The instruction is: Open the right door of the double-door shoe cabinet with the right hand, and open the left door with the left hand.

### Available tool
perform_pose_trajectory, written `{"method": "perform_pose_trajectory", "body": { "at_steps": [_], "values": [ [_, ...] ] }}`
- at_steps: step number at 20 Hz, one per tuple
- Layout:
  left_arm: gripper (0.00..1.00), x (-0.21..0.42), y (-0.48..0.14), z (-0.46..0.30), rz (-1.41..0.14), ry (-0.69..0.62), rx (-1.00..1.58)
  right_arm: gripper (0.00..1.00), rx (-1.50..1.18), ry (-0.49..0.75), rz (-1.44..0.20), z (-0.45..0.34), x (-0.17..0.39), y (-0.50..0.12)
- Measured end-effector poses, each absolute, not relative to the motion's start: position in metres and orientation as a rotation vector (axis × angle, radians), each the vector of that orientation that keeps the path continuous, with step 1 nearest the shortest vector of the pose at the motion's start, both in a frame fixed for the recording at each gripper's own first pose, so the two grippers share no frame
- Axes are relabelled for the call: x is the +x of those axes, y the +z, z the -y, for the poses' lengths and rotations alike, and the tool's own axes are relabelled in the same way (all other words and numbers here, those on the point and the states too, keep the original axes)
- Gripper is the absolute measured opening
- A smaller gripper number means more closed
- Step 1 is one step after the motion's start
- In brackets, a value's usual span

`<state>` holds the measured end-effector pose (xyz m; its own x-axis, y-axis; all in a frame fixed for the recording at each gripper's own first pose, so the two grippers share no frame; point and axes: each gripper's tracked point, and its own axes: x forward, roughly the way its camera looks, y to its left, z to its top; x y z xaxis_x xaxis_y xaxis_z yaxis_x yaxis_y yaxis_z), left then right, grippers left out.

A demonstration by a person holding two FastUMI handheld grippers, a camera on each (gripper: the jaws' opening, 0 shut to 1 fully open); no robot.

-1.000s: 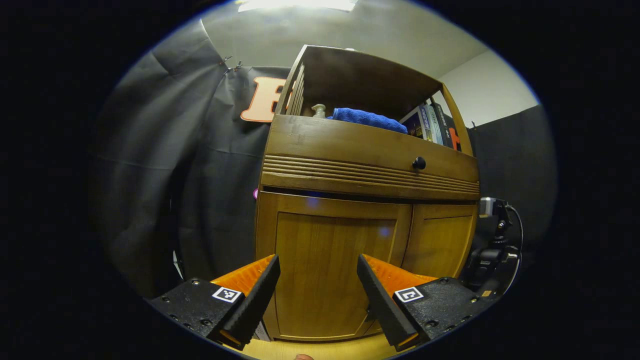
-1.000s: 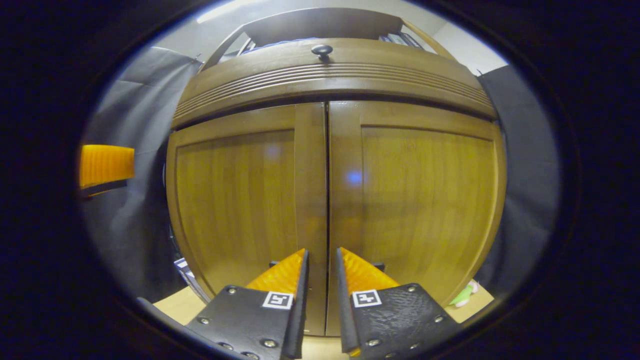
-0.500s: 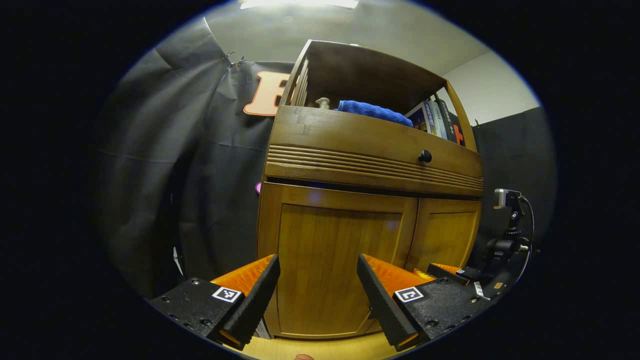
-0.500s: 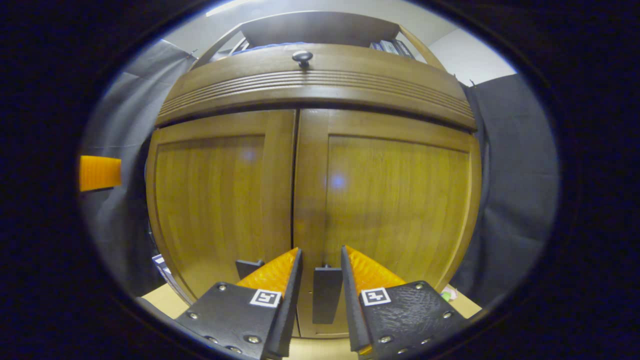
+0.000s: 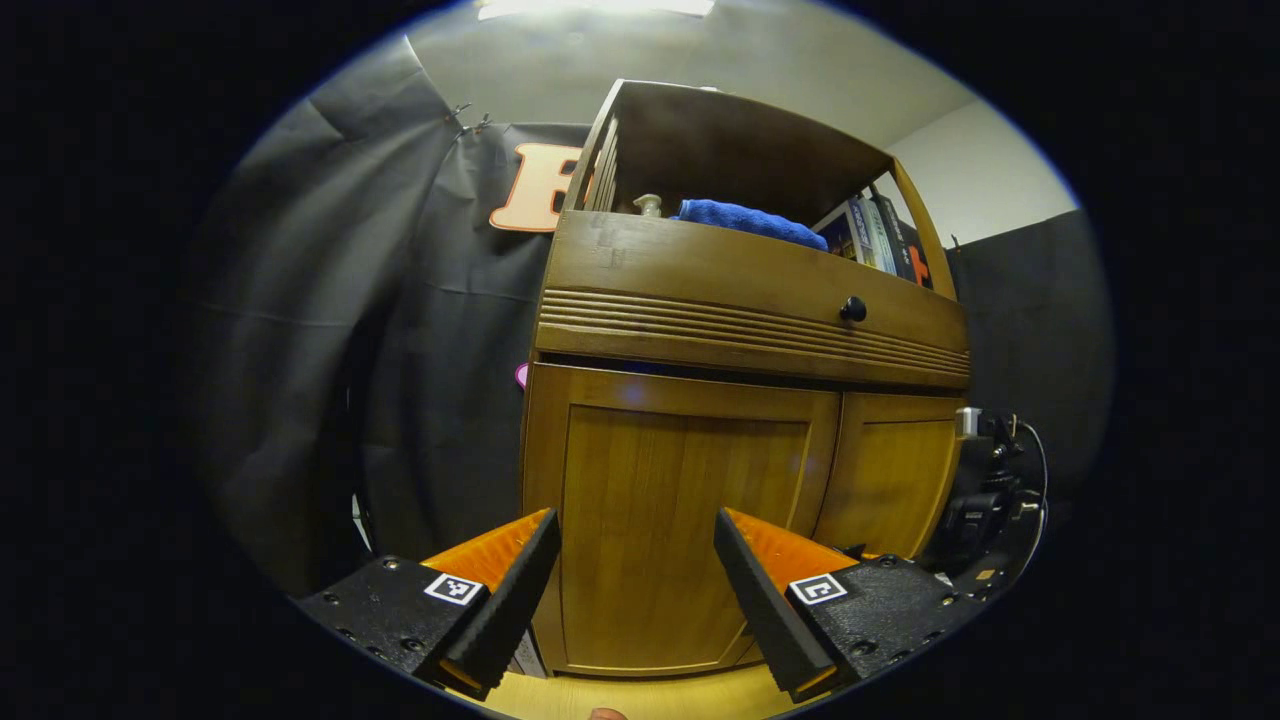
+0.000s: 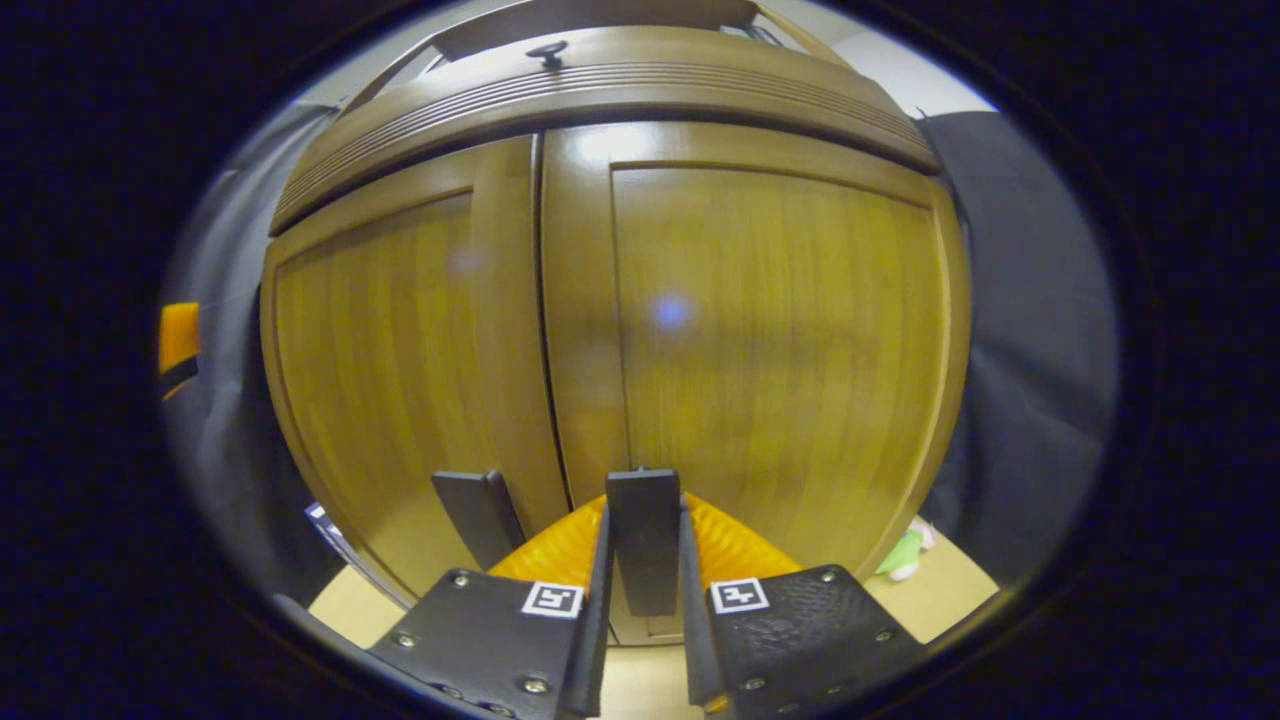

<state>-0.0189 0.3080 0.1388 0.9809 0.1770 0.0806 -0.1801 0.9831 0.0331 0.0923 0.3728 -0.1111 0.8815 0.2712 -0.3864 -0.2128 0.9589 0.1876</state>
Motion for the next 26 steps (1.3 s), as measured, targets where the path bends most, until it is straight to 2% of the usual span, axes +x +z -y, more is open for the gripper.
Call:
{"method": "perform_pose_trajectory", "body": {
  "at_steps": [2,3,10,21,22,23,24,26],
  "values": [
    [0.96,-0.02,0.138,-0.308,0.074,0.181,0.042,0.32,0.119,0.253,-0.415,-0.37,0.092,-0.11],
    [0.95,-0.019,0.137,-0.307,0.073,0.179,0.044,0.27,0.111,0.248,-0.413,-0.369,0.094,-0.109],
    [0.95,-0.02,0.136,-0.3,0.072,0.17,0.05,0.26,0.105,0.241,-0.422,-0.36,0.076,-0.102],
    [0.95,-0.022,0.135,-0.292,0.082,0.156,0.076,0.26,0.125,0.154,-0.43,-0.33,0.032,-0.097],
    [0.95,-0.022,0.135,-0.29,0.085,0.151,0.075,0.31,0.131,0.153,-0.435,-0.327,0.03,-0.097],
    [0.92,-0.022,0.136,-0.288,0.088,0.145,0.074,0.26,0.141,0.15,-0.44,-0.325,0.027,-0.097],
    [0.95,-0.022,0.135,-0.286,0.09,0.14,0.073,0.26,0.149,0.145,-0.444,-0.321,0.023,-0.097],
    [0.95,-0.02,0.135,-0.281,0.091,0.13,0.075,0.26,0.15,0.137,-0.447,-0.315,0.013,-0.091]
  ]
}}
